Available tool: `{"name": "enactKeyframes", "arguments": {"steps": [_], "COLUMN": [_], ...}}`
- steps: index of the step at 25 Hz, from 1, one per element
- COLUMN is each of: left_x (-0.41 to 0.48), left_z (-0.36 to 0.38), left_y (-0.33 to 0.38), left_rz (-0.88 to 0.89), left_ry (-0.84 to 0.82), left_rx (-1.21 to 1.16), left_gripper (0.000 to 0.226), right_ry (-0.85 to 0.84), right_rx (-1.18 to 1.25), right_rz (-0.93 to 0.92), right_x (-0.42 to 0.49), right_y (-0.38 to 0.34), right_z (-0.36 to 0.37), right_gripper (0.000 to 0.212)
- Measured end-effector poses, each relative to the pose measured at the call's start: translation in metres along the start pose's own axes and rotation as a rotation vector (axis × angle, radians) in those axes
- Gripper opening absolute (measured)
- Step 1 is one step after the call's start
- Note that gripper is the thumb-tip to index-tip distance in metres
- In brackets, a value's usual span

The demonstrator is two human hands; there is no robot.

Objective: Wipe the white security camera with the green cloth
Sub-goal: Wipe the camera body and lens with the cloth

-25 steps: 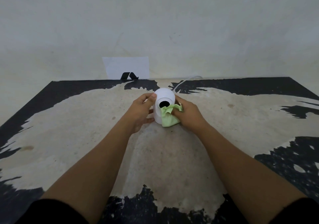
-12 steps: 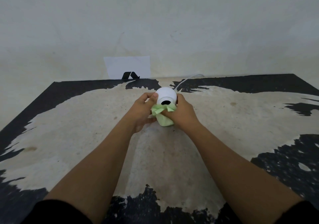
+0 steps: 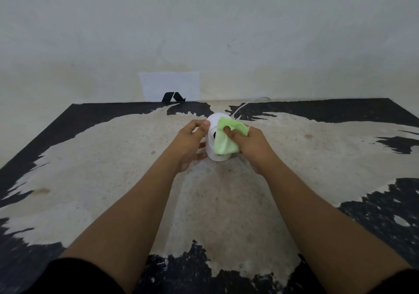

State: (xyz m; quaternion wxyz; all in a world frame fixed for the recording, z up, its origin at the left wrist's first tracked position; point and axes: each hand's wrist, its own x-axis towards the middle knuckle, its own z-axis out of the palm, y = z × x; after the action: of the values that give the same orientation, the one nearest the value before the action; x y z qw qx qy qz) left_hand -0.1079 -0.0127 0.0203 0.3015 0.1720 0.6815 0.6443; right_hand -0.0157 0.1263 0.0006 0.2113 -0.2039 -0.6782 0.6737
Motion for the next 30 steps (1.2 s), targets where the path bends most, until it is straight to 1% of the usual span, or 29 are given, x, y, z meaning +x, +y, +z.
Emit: {"name": "enactKeyframes", "arguments": {"steps": [1, 3, 6, 7, 8, 9, 10, 11, 12, 13, 16, 18, 20, 22, 25, 27, 28, 30], "left_x": [-0.002, -0.005, -0.008, -0.01, -0.01, -0.009, -0.007, -0.005, -0.003, 0.001, 0.006, 0.005, 0.002, 0.002, 0.003, 0.003, 0.002, 0.002], "left_z": [0.001, 0.004, 0.004, 0.003, 0.001, -0.002, -0.004, -0.004, -0.004, -0.003, 0.003, 0.004, 0.002, -0.001, -0.012, -0.019, -0.018, -0.012], "left_y": [0.0, 0.0, -0.005, -0.009, -0.013, -0.017, -0.02, -0.022, -0.023, -0.023, -0.023, -0.024, -0.022, -0.019, -0.017, -0.016, -0.014, -0.01], "left_rz": [0.017, 0.052, 0.087, 0.127, 0.172, 0.21, 0.234, 0.245, 0.251, 0.266, 0.297, 0.311, 0.339, 0.372, 0.346, 0.313, 0.28, 0.18], "left_ry": [0.008, 0.012, -0.059, -0.099, -0.131, -0.15, -0.151, -0.133, -0.091, -0.041, 0.063, 0.067, 0.033, 0.003, -0.047, -0.081, -0.086, -0.051], "left_rx": [0.015, 0.058, 0.061, 0.067, 0.097, 0.142, 0.202, 0.259, 0.311, 0.347, 0.415, 0.445, 0.507, 0.586, 0.575, 0.501, 0.428, 0.284], "left_gripper": [0.023, 0.031, 0.057, 0.059, 0.056, 0.059, 0.072, 0.083, 0.089, 0.091, 0.084, 0.077, 0.067, 0.062, 0.059, 0.059, 0.058, 0.043], "right_ry": [0.014, 0.038, 0.042, 0.034, 0.027, 0.018, 0.007, -0.003, -0.014, -0.027, -0.103, -0.205, -0.29, -0.298, -0.24, -0.22, -0.21, -0.194], "right_rx": [-0.022, -0.145, -0.27, -0.27, -0.248, -0.207, -0.157, -0.112, -0.091, -0.088, -0.114, -0.036, 0.068, 0.067, 0.058, 0.07, 0.07, 0.064], "right_rz": [0.009, 0.01, -0.002, -0.002, 0.003, 0.009, 0.013, 0.02, 0.029, 0.035, 0.068, 0.077, 0.087, 0.144, 0.196, 0.177, 0.164, 0.154], "right_x": [0.001, 0.003, 0.0, -0.001, -0.002, -0.003, -0.004, -0.004, -0.003, -0.003, -0.004, -0.007, -0.009, -0.008, -0.005, -0.004, -0.003, -0.001], "right_y": [-0.002, -0.004, -0.003, -0.002, 0.0, 0.001, 0.002, 0.003, 0.002, 0.001, -0.003, -0.009, -0.019, -0.028, -0.031, -0.027, -0.026, -0.023], "right_z": [0.004, 0.011, 0.015, 0.014, 0.013, 0.01, 0.008, 0.006, 0.005, 0.005, 0.004, -0.002, -0.009, -0.012, -0.012, -0.011, -0.011, -0.01], "right_gripper": [0.032, 0.049, 0.065, 0.067, 0.065, 0.061, 0.057, 0.054, 0.054, 0.055, 0.071, 0.077, 0.077, 0.07, 0.046, 0.032, 0.031, 0.031]}}
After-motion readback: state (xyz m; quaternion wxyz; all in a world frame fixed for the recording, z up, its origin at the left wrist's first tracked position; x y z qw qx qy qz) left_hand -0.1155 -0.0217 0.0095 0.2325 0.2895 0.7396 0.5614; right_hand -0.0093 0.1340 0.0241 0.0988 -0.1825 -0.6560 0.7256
